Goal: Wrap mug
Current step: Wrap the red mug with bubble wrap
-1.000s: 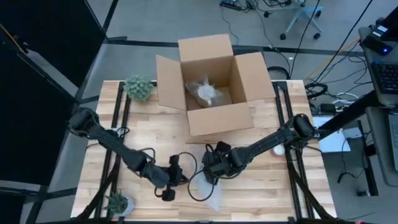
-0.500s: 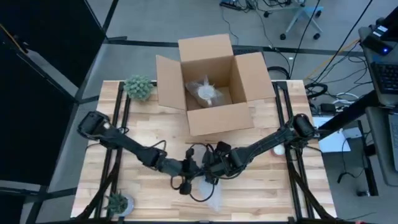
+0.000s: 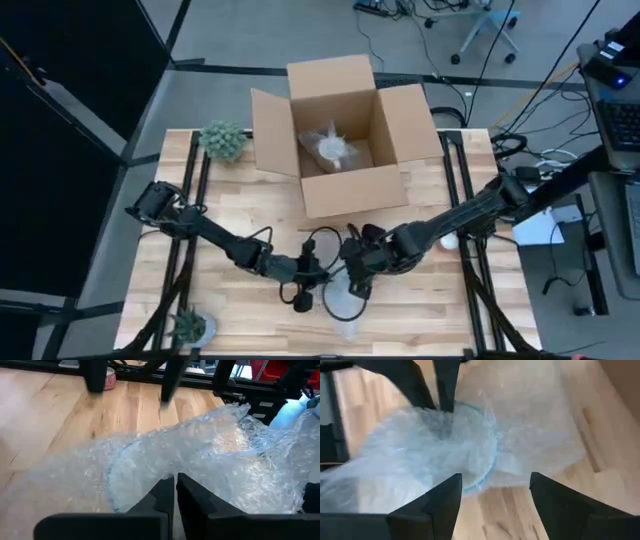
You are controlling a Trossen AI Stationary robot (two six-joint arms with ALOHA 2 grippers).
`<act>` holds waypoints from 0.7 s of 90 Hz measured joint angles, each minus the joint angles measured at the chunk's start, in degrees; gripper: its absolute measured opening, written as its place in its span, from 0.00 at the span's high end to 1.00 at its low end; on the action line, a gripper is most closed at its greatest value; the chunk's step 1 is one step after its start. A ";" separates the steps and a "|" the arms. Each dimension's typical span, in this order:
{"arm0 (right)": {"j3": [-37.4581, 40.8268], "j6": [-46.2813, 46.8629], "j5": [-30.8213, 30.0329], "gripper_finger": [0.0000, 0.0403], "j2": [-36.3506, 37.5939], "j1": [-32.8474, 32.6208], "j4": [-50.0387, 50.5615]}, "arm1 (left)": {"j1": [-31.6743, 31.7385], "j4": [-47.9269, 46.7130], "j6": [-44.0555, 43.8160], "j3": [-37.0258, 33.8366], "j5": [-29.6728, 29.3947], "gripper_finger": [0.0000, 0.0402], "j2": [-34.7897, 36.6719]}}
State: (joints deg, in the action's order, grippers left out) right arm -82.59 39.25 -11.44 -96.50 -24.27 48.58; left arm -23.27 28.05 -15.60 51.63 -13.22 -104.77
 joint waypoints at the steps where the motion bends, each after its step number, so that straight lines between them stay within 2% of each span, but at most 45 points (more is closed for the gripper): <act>1: -0.01 -0.12 -0.10 0.46 0.28 -0.11 -0.08 | 0.00 0.08 -0.01 -0.01 0.02 0.97 0.00; 11: -0.06 -2.29 -4.69 0.46 0.90 -1.61 -6.91 | 0.00 0.29 0.00 -0.04 0.24 0.97 -0.04; 25: -0.13 -7.18 -8.01 0.46 -4.22 -2.20 -16.58 | 0.03 0.37 -0.05 -0.06 0.39 0.97 -0.08; 45: -0.48 -4.45 -8.63 0.46 -13.75 -1.80 -11.51 | -0.07 0.16 -0.15 -0.12 0.62 0.97 0.70; 63: -0.57 -5.19 -6.45 0.46 -16.29 -1.29 -12.31 | -0.13 -0.36 0.94 -0.21 0.95 0.97 1.31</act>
State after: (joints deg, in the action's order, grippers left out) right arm -83.15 34.06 -17.89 -112.79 -25.56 36.27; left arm -23.40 27.69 -14.66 51.42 -12.27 -103.46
